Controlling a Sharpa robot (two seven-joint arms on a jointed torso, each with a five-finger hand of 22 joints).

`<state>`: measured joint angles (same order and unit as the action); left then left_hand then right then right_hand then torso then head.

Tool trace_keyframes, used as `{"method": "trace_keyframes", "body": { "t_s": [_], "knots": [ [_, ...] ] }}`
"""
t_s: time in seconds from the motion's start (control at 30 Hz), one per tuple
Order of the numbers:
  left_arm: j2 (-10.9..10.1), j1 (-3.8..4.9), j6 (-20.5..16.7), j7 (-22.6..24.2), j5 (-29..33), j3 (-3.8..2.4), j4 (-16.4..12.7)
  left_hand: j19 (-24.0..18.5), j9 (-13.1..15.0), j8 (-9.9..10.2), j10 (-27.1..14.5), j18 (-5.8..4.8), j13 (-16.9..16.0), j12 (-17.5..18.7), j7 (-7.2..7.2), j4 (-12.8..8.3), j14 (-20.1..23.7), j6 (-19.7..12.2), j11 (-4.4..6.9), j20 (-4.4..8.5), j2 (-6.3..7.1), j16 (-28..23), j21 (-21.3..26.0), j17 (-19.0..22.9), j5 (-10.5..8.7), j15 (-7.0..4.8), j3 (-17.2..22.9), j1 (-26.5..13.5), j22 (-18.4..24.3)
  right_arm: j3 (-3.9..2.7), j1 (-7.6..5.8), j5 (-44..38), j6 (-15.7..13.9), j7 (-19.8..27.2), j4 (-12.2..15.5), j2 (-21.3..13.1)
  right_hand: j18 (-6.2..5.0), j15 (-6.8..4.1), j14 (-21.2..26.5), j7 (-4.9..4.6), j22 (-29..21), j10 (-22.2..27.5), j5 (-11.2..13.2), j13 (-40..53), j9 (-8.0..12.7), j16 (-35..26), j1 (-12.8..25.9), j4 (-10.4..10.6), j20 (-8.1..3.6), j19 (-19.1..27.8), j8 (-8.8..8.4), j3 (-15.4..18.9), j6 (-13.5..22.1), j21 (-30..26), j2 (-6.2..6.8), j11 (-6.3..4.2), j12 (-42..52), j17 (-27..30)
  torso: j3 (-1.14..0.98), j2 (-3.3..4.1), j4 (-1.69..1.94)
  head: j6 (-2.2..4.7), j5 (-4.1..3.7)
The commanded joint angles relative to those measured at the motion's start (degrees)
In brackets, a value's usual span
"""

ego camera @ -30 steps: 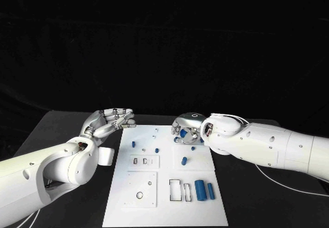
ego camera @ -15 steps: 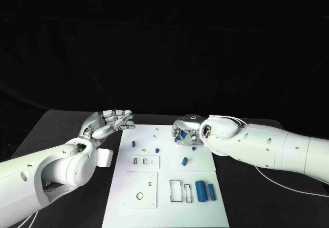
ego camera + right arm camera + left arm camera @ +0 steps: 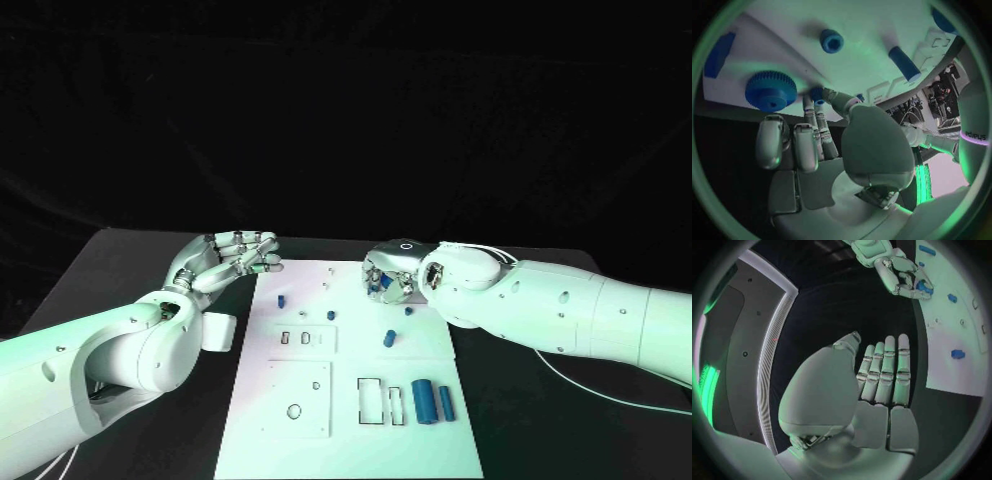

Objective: Assemble the parts on the task board

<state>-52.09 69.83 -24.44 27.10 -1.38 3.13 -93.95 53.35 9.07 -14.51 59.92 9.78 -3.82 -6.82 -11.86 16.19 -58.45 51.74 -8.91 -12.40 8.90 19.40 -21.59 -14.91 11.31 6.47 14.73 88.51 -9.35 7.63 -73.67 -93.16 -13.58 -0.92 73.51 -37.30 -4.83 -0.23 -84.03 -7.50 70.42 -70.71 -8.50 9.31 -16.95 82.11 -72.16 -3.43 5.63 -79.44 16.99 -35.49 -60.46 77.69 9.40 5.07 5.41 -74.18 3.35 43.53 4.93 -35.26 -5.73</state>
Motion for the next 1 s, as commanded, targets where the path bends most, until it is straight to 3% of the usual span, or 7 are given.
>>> {"method": "trace_keyframes", "body": {
  "t_s": [0.03, 0.4, 0.83, 1.0],
  "knots": [
    [0.00, 0.10, 1.13, 0.16, -0.26, -0.06, 0.01, 0.37, 0.07, 0.23, 0.23, 0.72, 0.06, 0.31, -0.26, -0.01, 0.30, -0.22, -0.31, -0.07, 0.36, -0.35, -0.26, -0.06, -0.20, 0.08, 0.30, -0.20, -0.05, 0.09, 0.22, -1.48, -5.43, -1.47, 0.26, -0.19, 0.88, -0.64, -3.31, 0.06, 1.06, -2.42, 0.35, 0.70, -0.88, 0.63, -1.93, -0.57, -0.30, -0.71, 0.84, -0.87, -0.64, 0.85, -2.36, -1.68, 0.38, -0.46, 0.03, 0.17, 0.24, 0.04, -0.07],
    [0.01, 0.10, 1.22, 0.02, -0.26, -0.06, 0.27, 0.51, 0.07, 0.26, 0.21, 0.72, 0.06, 0.42, -0.27, -0.05, 0.34, -0.26, -0.32, -0.04, 0.36, -0.39, -0.39, -0.12, -0.21, 0.09, 0.38, -0.22, -0.10, -0.25, 0.15, -1.56, -12.36, -2.52, 1.93, 0.18, 1.08, -0.76, -3.35, 0.06, 2.21, -2.86, 0.37, 1.15, -1.94, 0.86, -2.24, -1.37, -0.52, -1.06, 1.56, -1.41, -0.40, 1.61, -2.24, -1.77, 0.25, -0.61, 0.17, 0.36, 0.44, 1.04, 0.07],
    [0.32, 0.11, 1.42, -0.20, -0.26, -0.06, 0.33, 0.65, 0.07, 0.31, 0.15, 0.70, 0.07, 0.59, -0.30, -0.12, 0.48, -0.33, -0.36, 0.00, 0.42, -0.50, -0.55, -0.18, -0.24, 0.12, 0.49, -0.22, -0.16, -0.37, 0.06, -1.26, -16.56, -3.41, -3.41, 5.71, 1.14, -0.71, -3.35, -0.01, 2.58, -2.67, 0.52, 1.23, -2.25, 0.96, -2.13, -1.58, -0.52, -1.15, 1.65, -1.51, -0.12, 1.84, -2.04, -1.70, 0.01, -0.72, 0.22, 0.72, 0.89, 1.32, -0.07],
    [0.39, 0.13, 1.46, -0.23, -0.26, -0.06, 0.34, 0.65, 0.07, 0.31, 0.15, 0.70, 0.07, 0.59, -0.30, -0.12, 0.48, -0.33, -0.36, 0.00, 0.42, -0.50, -0.55, -0.18, -0.24, 0.12, 0.49, -0.22, -0.16, -0.38, 0.20, -1.10, -17.25, -3.33, -5.33, 7.73, 1.13, -0.69, -3.35, -0.03, 2.55, -2.62, 0.57, 1.26, -2.34, 0.98, -2.08, -1.62, -0.51, -1.11, 1.67, -1.54, -0.04, 1.83, -2.00, -1.68, -0.06, -0.72, 0.36, 0.85, 1.08, 1.34, -0.23]
  ]
}}
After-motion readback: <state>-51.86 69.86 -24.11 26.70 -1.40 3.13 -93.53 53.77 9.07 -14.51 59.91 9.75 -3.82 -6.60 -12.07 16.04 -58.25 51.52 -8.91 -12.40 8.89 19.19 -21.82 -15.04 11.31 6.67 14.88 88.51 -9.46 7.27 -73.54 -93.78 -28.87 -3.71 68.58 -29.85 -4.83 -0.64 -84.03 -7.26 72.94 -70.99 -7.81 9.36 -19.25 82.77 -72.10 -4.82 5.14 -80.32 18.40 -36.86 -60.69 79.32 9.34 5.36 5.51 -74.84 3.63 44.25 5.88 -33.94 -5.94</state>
